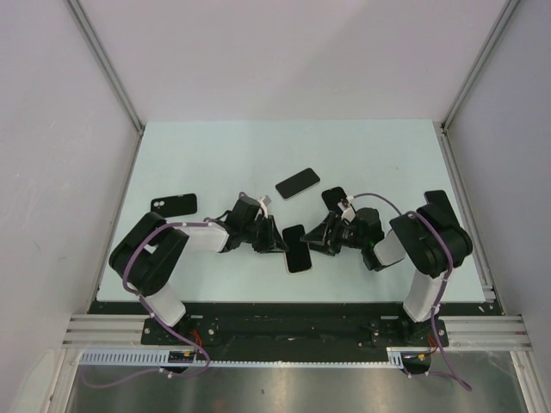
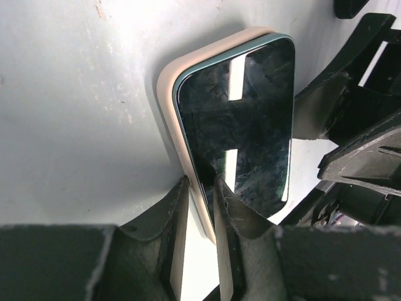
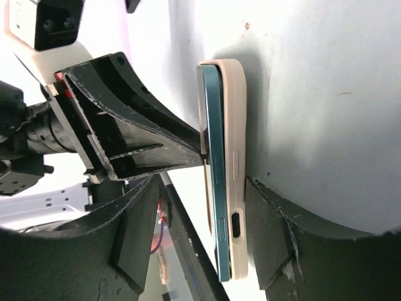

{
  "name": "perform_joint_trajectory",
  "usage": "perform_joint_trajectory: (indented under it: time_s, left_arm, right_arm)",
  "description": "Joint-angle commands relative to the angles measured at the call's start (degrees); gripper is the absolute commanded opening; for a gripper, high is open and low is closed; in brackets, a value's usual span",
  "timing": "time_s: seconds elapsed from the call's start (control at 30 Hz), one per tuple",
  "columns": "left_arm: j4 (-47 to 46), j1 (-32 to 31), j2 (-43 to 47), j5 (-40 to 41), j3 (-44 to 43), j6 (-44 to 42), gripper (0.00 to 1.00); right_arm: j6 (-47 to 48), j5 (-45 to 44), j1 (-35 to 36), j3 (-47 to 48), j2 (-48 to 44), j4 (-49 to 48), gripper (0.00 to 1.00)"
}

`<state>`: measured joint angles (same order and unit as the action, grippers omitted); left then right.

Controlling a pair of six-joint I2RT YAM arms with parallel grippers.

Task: Put the phone into the phone case

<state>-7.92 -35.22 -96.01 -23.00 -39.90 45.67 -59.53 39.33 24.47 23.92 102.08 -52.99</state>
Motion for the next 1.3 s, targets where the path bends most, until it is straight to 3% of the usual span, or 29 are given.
perform_joint_trajectory:
  time_s: [0.0,0.13,0.37,0.77,0.87,1.0,1.03,1.07,1.1,1.17,1.27]
  left_arm:
    - [0.01,-1.08,-0.23,-3.01,1.23,0.82,0.26]
    - [0.01,-1.08,-0.23,-2.84,1.32,0.74,0.26]
    - [0.1,-1.08,0.12,-2.31,1.75,0.65,0.26]
    - [0.36,-1.08,0.12,-1.87,2.19,0.3,0.25]
    - [0.36,-1.08,0.12,-1.96,2.11,0.3,0.26]
    - [0.36,-1.08,-0.14,-2.13,2.02,0.21,0.26]
    - [0.36,-1.08,-0.23,-2.13,1.93,0.21,0.26]
    - [0.36,-1.08,-0.41,-2.22,1.93,0.21,0.26]
    - [0.36,-1.08,-0.58,-2.31,1.93,0.21,0.26]
    - [0.28,-1.08,-0.5,-2.31,1.93,0.12,0.26]
    - [-0.07,-1.08,-0.5,-2.75,1.93,-0.14,0.26]
  right_arm:
    - [-8.93,6.9,0.58,-0.72,5.04,-22.75,0.6]
    - [-15.34,8.3,-0.21,-2.12,11.98,-36.88,0.58]
    - [-14.83,7.78,-1.09,-3.35,14.9,-37.62,0.53]
    - [-13.95,7.87,-1.18,-3.27,15.51,-37.71,0.16]
    - [-13.6,7.69,-1.27,-3.36,15.51,-37.62,0.0]
    - [-13.34,7.95,-1.09,-3.18,14.99,-37.71,0.03]
    - [-13.16,8.21,-1.0,-3.09,14.64,-37.71,0.12]
    - [-13.07,8.57,-1.0,-3.18,13.59,-37.71,0.3]
    - [-13.16,9.18,-1.0,-3.09,13.06,-37.71,0.35]
    - [-13.51,9.88,-1.09,-3.09,11.31,-37.71,0.43]
    - [-14.04,9.89,-1.09,-3.18,9.98,-37.71,0.43]
